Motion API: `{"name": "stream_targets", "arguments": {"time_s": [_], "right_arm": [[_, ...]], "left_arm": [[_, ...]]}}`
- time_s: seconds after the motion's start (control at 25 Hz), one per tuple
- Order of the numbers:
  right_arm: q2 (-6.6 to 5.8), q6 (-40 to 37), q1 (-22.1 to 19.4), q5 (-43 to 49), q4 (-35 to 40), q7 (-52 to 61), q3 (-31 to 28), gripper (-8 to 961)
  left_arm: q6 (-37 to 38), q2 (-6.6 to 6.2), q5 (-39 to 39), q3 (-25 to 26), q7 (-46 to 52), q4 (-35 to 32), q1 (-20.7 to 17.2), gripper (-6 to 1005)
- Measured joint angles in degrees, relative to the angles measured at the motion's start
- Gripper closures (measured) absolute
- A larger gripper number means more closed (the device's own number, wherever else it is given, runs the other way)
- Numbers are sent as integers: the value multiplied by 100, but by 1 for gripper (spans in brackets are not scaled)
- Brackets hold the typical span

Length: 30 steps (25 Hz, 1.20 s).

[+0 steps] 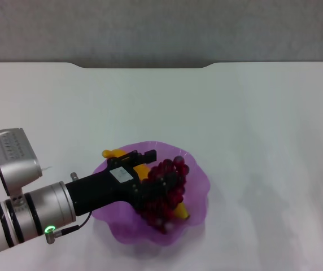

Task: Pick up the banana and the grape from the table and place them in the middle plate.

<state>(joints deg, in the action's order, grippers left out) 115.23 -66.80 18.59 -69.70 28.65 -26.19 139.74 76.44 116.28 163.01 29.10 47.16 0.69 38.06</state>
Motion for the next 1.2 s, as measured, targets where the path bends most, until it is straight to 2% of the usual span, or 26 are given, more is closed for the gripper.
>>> {"name": "stream_targets", "arguments": {"time_s": [0.04,0.24,0.84,1.12,1.2], "right_arm": [[0,0,-1,0,0,0,0,954],[0,0,-6,0,0,0,0,954],[0,9,-14,0,-9,1,0,954],[0,75,-3,1,-9,7,0,955],[0,138,15,1,-8,8,0,955]], "left_arm": [[1,0,-2,12,1,-3,0,318],[23,-5,-6,149,4,-9,-8,116],[885,-59,-531,302,-51,-210,-49,121],[1874,-47,-1759,303,-873,-275,-451,123],[2068,-20,-2153,302,-1234,-304,-652,229]]}}
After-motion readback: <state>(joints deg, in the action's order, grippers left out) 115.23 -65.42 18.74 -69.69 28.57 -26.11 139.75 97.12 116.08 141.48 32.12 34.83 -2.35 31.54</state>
